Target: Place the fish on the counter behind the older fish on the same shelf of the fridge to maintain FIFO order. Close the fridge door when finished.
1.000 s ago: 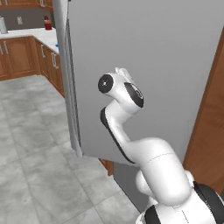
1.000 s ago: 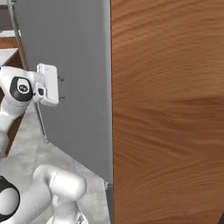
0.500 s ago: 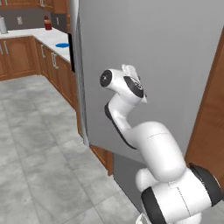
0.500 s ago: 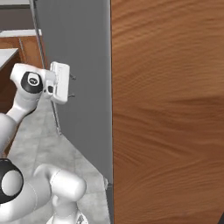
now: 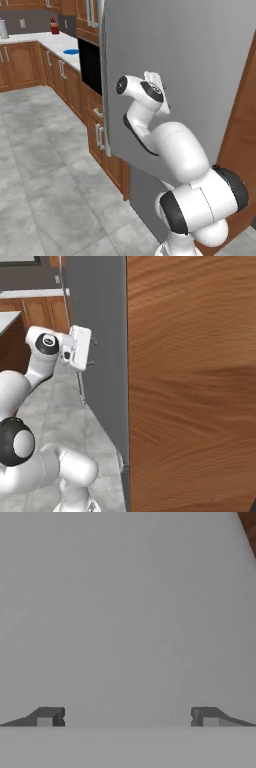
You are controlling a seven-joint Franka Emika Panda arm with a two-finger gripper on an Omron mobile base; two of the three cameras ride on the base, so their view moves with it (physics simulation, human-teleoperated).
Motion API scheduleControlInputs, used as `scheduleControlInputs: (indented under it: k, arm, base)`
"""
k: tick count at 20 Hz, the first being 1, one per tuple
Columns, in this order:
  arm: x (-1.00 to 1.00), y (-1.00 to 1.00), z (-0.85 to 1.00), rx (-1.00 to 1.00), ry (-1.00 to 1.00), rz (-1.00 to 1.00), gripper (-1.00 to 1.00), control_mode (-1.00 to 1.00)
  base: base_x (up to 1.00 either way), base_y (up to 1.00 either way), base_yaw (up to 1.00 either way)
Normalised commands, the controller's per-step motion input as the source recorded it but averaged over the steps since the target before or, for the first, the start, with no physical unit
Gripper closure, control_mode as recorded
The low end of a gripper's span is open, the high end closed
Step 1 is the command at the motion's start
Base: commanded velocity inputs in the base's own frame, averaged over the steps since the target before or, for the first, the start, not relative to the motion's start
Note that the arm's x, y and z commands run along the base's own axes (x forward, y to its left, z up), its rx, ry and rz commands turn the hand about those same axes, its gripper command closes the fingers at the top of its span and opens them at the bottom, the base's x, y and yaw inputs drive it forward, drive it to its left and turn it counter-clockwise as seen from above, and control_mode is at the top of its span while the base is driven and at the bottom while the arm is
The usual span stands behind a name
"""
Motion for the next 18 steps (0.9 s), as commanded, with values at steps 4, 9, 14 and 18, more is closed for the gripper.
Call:
scheduleControlInputs:
  k: [4,9,14,18]
  arm:
    - [0.25,-0.38,-0.09,0.00,-0.01,-0.13,-1.00,-1.00]
    - [0.18,-0.45,-0.13,0.00,-0.02,-0.12,-1.00,-1.00]
    - [0.16,-0.44,-0.14,0.00,-0.03,-0.12,-1.00,-1.00]
    - [0.12,-0.46,-0.13,0.00,-0.04,-0.12,-1.00,-1.00]
  base:
    - [0.00,0.00,0.00]
    - [0.00,0.00,0.00]
    - [0.00,0.00,0.00]
    - [0.00,0.00,0.00]
